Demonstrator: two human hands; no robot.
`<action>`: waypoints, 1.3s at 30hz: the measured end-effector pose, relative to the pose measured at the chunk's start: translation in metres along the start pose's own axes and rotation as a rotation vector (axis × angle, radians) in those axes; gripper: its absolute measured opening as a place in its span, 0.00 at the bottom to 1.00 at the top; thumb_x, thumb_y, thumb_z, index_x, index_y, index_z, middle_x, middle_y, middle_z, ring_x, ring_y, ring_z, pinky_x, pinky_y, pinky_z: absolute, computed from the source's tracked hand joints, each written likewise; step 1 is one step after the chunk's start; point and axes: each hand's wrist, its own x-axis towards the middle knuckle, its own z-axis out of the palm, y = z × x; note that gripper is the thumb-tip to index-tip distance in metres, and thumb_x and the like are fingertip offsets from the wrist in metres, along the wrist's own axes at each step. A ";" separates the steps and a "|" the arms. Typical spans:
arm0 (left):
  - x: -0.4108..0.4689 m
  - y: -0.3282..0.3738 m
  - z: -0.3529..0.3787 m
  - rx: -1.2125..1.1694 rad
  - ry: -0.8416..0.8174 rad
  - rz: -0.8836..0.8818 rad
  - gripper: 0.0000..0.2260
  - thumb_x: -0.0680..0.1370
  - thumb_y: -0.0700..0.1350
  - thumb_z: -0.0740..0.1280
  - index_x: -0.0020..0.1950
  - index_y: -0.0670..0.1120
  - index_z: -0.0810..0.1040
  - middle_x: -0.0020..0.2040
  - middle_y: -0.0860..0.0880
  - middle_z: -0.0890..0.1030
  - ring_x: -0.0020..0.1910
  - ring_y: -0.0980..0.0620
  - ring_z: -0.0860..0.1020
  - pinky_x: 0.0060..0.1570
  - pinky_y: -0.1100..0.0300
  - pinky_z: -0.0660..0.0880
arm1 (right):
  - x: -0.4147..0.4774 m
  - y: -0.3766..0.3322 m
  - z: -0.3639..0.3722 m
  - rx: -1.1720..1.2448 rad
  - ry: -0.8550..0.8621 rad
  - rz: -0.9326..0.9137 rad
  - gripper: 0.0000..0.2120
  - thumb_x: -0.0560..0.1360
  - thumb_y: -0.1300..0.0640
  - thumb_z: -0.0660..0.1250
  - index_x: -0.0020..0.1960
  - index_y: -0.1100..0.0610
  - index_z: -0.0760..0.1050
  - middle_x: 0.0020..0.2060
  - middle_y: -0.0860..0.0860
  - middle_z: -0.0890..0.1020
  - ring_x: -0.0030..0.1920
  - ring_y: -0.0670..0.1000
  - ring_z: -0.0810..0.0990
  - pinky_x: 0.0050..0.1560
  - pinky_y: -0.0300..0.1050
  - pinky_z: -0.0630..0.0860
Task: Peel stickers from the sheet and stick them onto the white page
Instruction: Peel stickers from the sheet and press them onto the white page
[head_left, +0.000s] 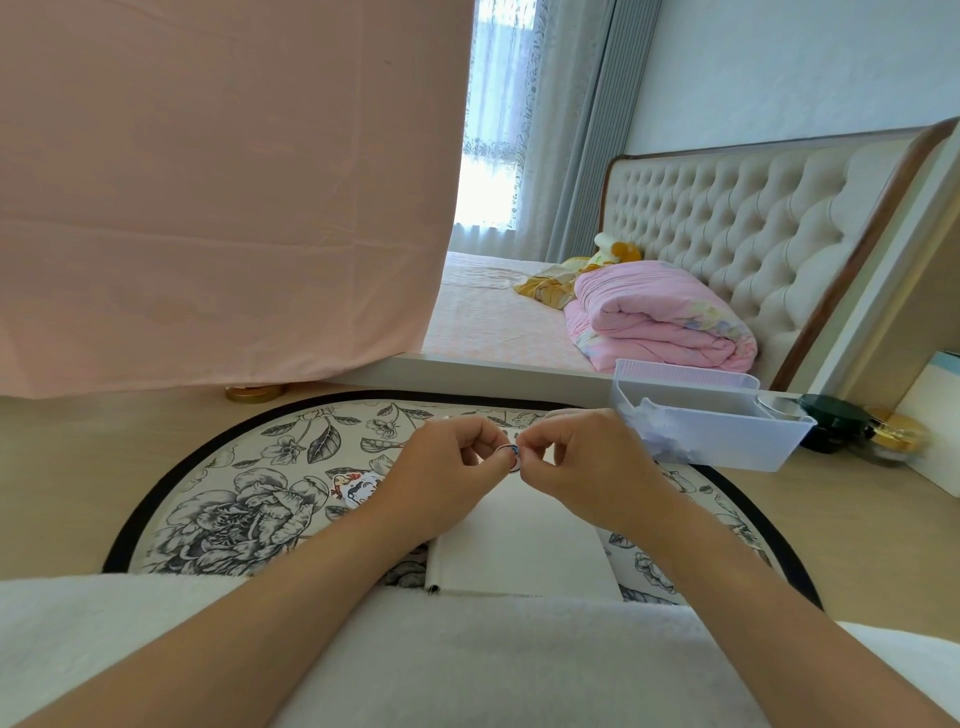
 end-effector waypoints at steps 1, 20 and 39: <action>0.000 0.000 0.000 0.018 0.007 -0.001 0.06 0.75 0.44 0.72 0.39 0.52 0.82 0.33 0.55 0.81 0.29 0.58 0.69 0.32 0.67 0.66 | -0.001 0.000 0.001 -0.003 0.011 -0.003 0.09 0.69 0.46 0.64 0.37 0.45 0.82 0.31 0.38 0.80 0.32 0.43 0.76 0.34 0.45 0.77; -0.008 0.011 0.006 0.334 0.210 0.036 0.03 0.76 0.54 0.70 0.44 0.58 0.83 0.39 0.64 0.83 0.36 0.64 0.77 0.39 0.65 0.73 | -0.002 -0.004 0.011 0.304 0.103 0.243 0.10 0.75 0.57 0.70 0.38 0.46 0.84 0.30 0.42 0.82 0.28 0.41 0.74 0.34 0.38 0.72; -0.005 0.006 0.004 0.246 0.167 0.012 0.05 0.77 0.50 0.69 0.42 0.57 0.80 0.36 0.65 0.79 0.35 0.56 0.76 0.38 0.58 0.74 | -0.002 -0.007 0.012 0.147 0.120 0.144 0.06 0.74 0.51 0.70 0.42 0.44 0.85 0.34 0.38 0.83 0.33 0.42 0.77 0.38 0.43 0.78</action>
